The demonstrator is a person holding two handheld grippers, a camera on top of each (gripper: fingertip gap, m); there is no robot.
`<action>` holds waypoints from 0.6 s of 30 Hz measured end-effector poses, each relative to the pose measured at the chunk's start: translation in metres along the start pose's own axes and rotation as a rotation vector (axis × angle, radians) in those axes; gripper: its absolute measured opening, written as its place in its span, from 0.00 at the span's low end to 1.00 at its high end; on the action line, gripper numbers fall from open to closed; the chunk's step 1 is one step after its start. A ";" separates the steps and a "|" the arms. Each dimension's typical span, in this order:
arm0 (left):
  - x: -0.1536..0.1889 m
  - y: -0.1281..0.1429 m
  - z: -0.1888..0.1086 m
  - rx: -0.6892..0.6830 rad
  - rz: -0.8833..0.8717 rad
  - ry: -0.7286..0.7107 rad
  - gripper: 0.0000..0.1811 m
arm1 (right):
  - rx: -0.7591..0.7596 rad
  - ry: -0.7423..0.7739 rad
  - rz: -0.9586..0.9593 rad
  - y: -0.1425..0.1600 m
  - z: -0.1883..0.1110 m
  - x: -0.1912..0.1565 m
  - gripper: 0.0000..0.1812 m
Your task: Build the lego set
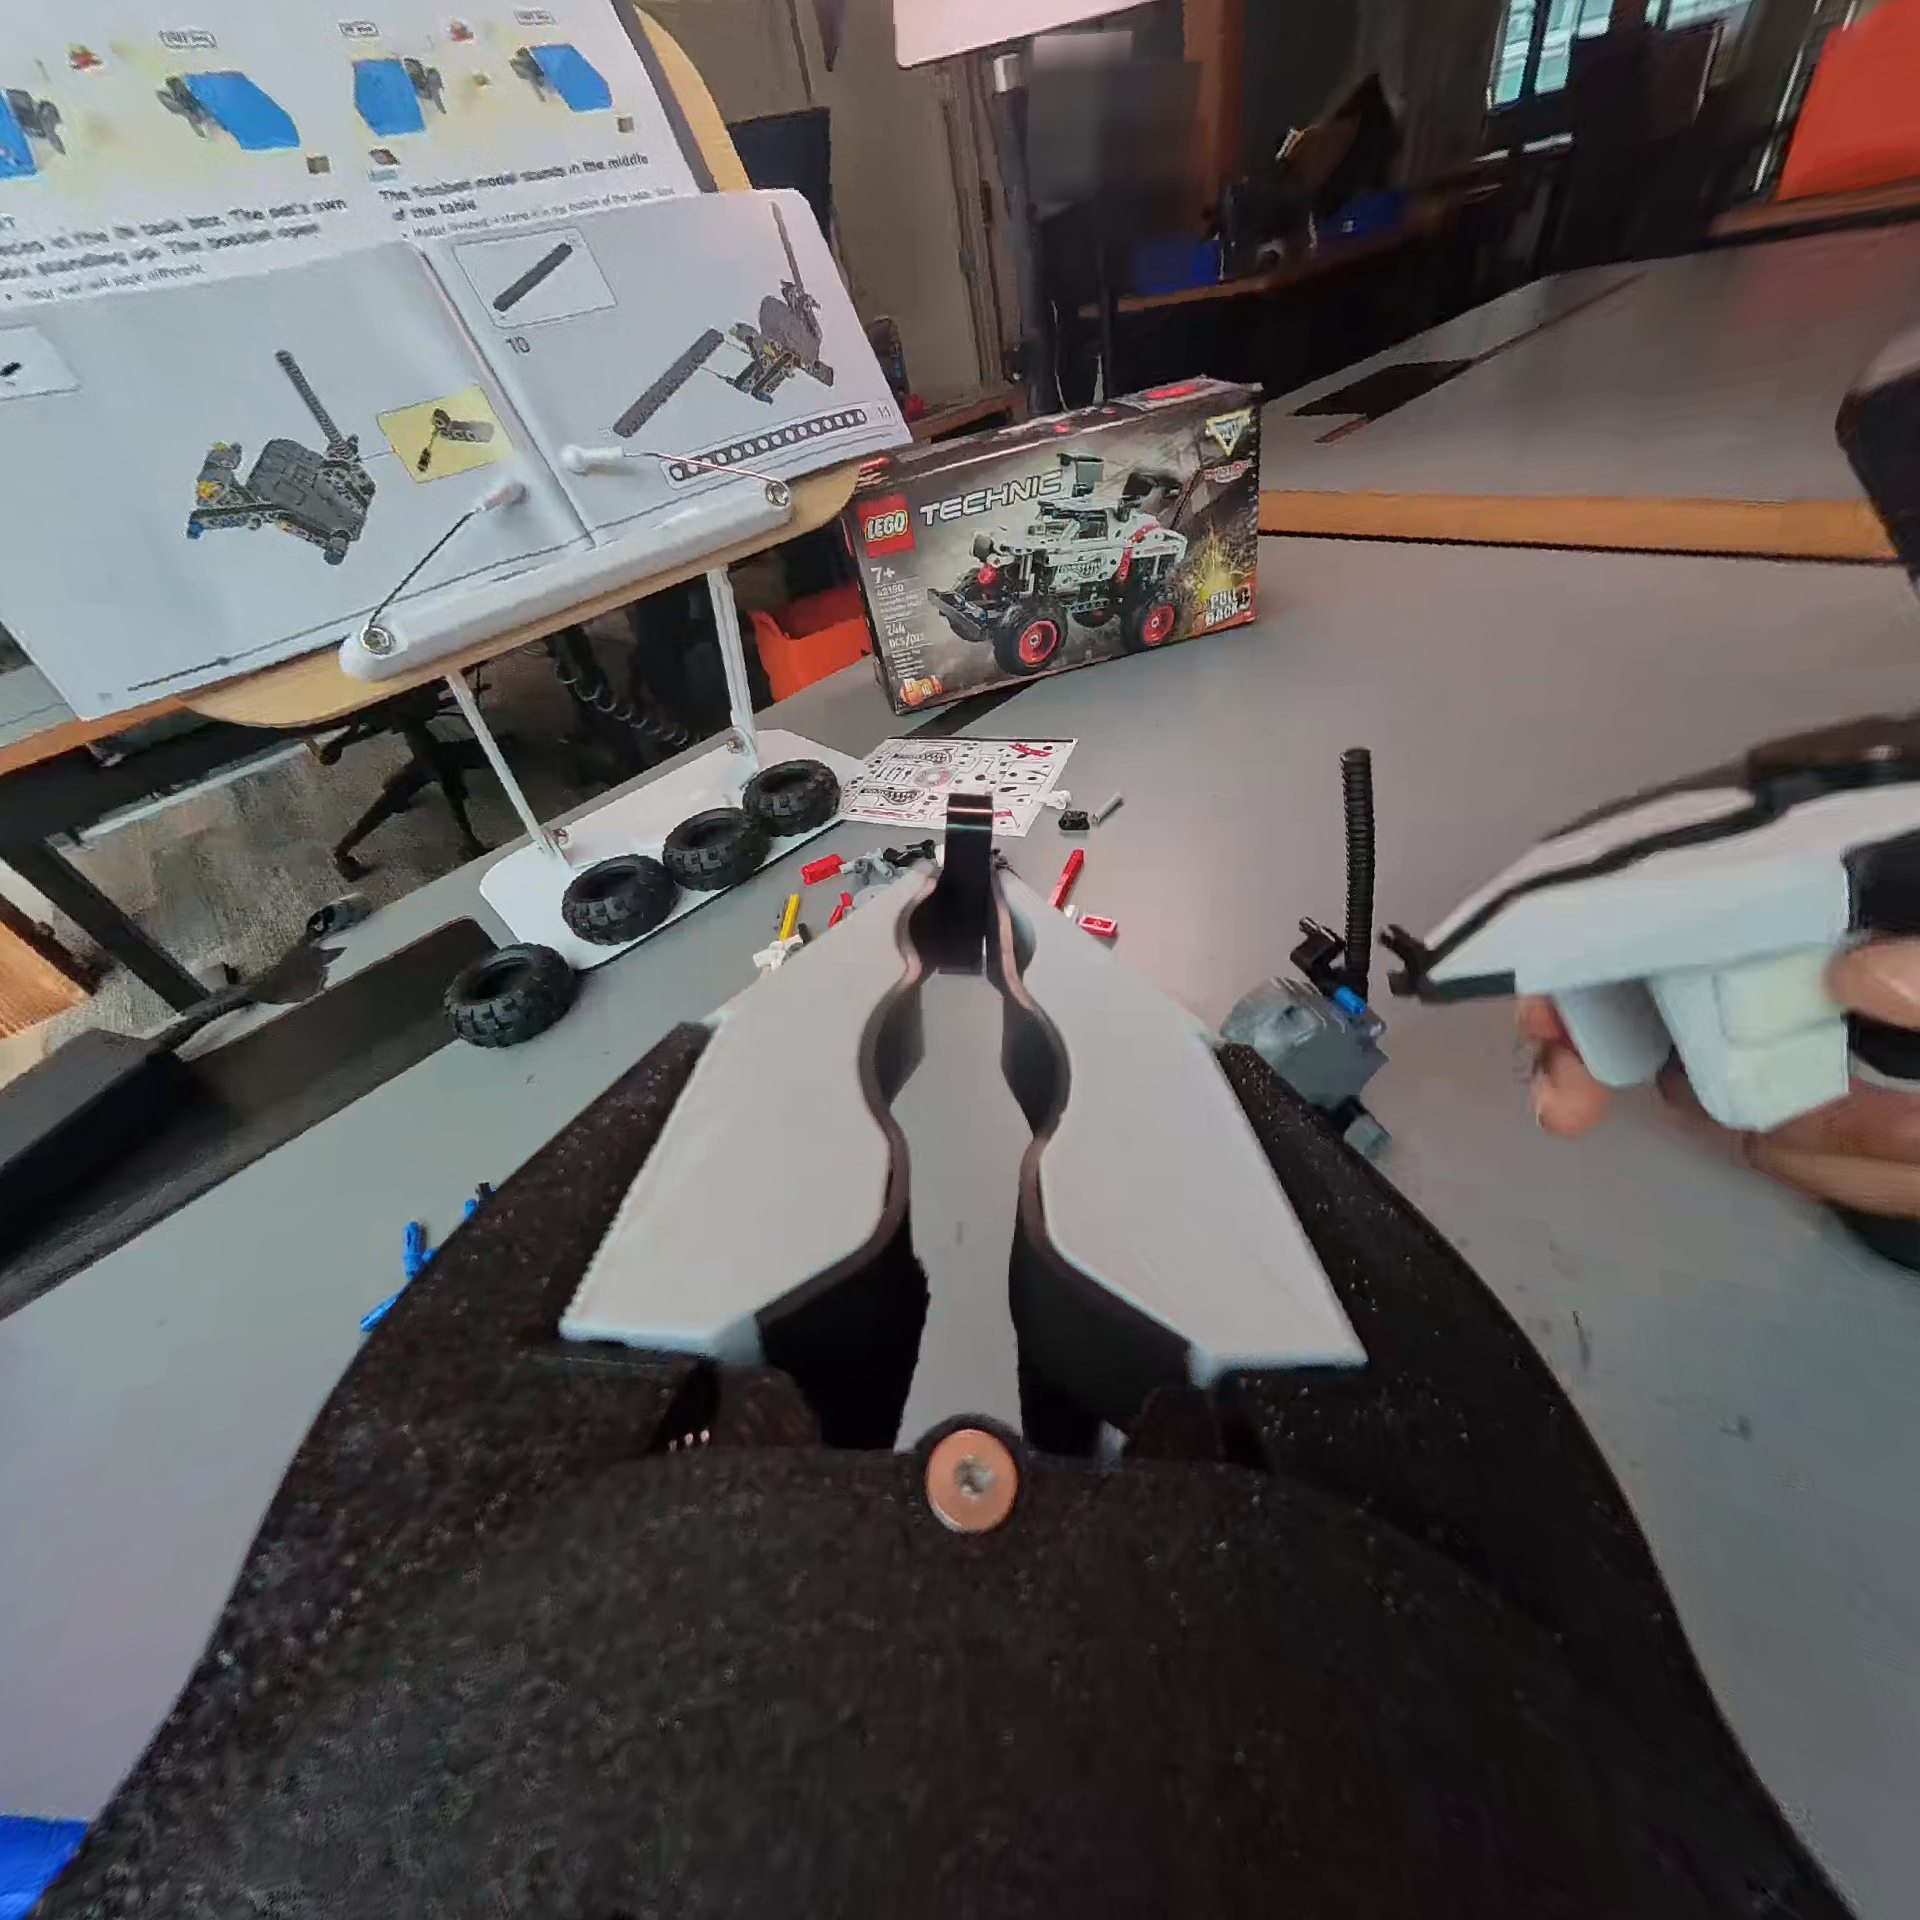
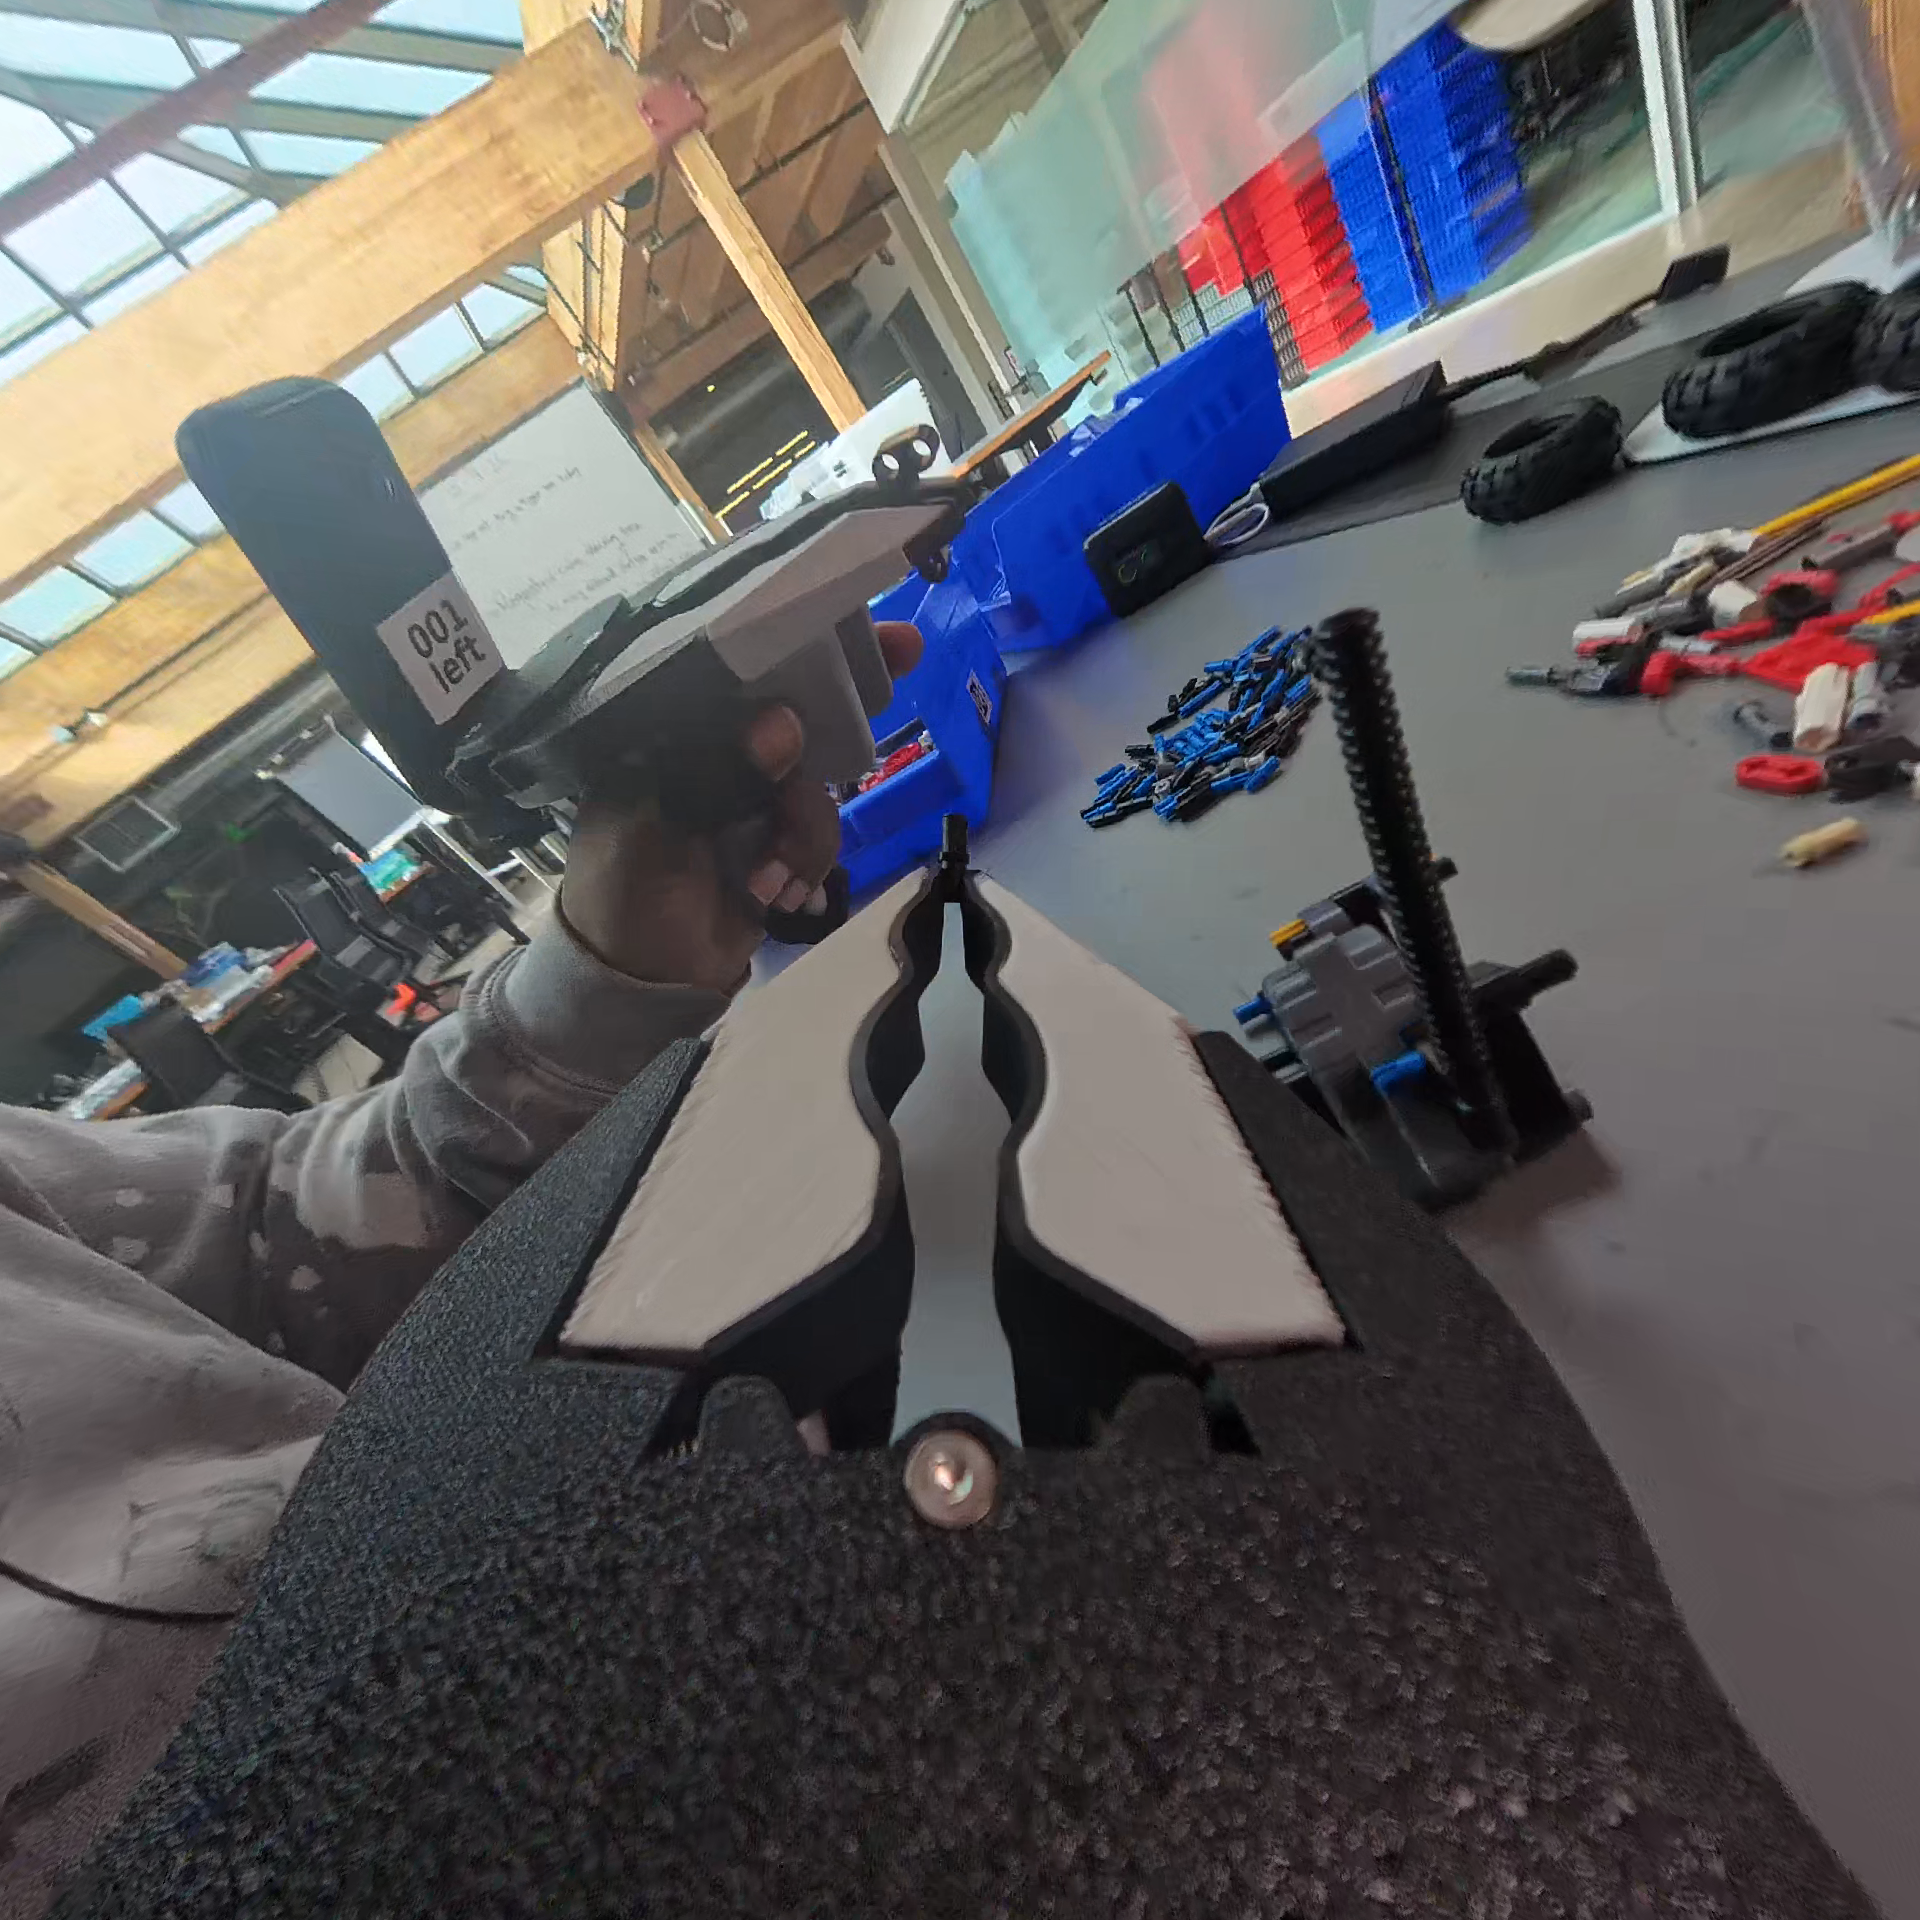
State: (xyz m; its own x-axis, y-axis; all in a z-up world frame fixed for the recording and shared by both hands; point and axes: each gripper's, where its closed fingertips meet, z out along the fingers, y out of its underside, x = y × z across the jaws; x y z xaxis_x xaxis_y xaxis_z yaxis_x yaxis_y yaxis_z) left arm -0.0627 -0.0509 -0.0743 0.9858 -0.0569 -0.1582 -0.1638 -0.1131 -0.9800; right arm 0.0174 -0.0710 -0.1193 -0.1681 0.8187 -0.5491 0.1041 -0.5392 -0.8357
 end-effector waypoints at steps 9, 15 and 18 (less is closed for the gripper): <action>0.041 0.032 0.002 -0.094 -0.039 0.223 0.04 | 0.010 -0.004 -0.359 -0.030 -0.003 -0.004 0.02; 0.048 0.031 -0.003 -0.096 -0.293 0.375 0.04 | -0.040 -0.020 -0.364 -0.030 -0.005 0.005 0.02; 0.050 0.032 -0.004 -0.113 -0.468 0.450 0.04 | -0.122 -0.034 -0.393 -0.018 -0.003 0.006 0.02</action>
State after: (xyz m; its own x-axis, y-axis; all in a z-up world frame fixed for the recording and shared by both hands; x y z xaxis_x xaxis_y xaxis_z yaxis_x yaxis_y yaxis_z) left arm -0.0191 -0.0615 -0.1129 0.8458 -0.3828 0.3716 0.2512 -0.3286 -0.9104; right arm 0.0177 -0.0563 -0.1077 -0.2504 0.9495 -0.1892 0.1408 -0.1577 -0.9774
